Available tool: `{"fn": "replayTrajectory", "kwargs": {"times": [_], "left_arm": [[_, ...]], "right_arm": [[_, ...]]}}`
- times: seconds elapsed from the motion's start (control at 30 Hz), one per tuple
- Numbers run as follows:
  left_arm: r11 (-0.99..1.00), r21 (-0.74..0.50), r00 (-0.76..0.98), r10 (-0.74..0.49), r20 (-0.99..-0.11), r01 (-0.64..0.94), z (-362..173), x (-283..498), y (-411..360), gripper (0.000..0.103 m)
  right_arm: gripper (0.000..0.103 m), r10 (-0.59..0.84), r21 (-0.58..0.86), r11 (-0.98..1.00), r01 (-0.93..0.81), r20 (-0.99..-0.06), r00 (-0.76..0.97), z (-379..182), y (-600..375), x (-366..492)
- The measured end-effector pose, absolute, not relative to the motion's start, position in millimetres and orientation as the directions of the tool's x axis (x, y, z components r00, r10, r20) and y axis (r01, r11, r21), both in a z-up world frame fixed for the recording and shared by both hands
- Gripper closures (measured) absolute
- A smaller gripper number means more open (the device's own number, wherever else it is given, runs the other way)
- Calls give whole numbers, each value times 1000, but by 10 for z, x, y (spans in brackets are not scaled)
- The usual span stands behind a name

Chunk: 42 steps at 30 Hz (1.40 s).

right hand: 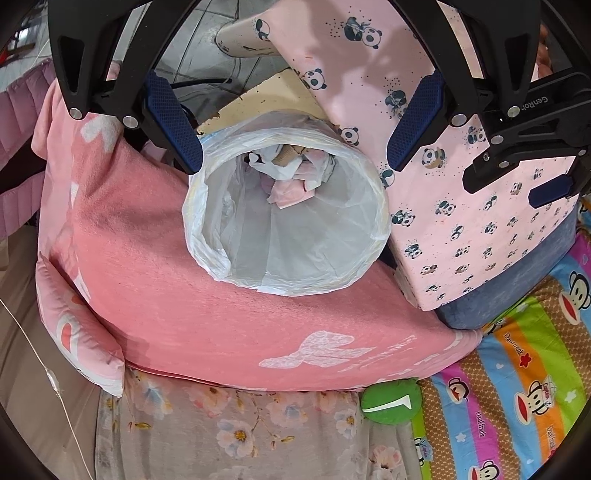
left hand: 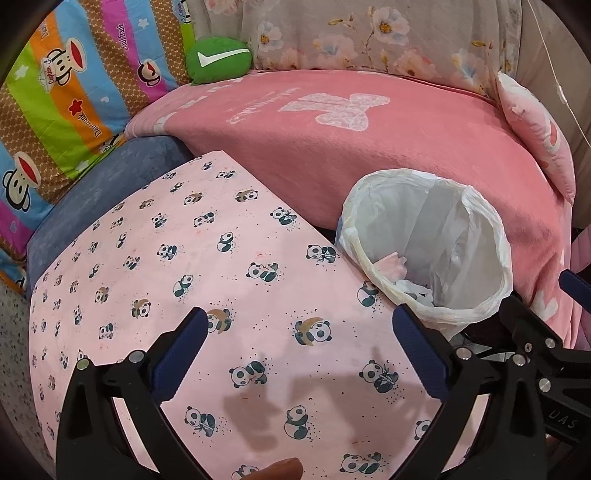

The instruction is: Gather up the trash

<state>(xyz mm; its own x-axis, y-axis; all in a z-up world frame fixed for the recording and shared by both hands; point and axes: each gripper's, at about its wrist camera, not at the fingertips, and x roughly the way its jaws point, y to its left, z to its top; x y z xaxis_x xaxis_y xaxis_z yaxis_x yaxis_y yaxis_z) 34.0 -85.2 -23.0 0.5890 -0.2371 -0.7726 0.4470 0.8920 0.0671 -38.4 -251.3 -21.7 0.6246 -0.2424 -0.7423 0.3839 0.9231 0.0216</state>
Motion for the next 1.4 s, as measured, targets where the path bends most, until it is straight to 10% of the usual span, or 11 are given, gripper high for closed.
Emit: {"fn": "replayTrajectory", "kwargs": {"times": [1.4], "left_arm": [[888, 101, 573, -200, -794, 449, -342, 240, -1073, 7]], "right_arm": [[5, -256, 23, 911, 412, -750, 609, -283, -2769, -458]]}}
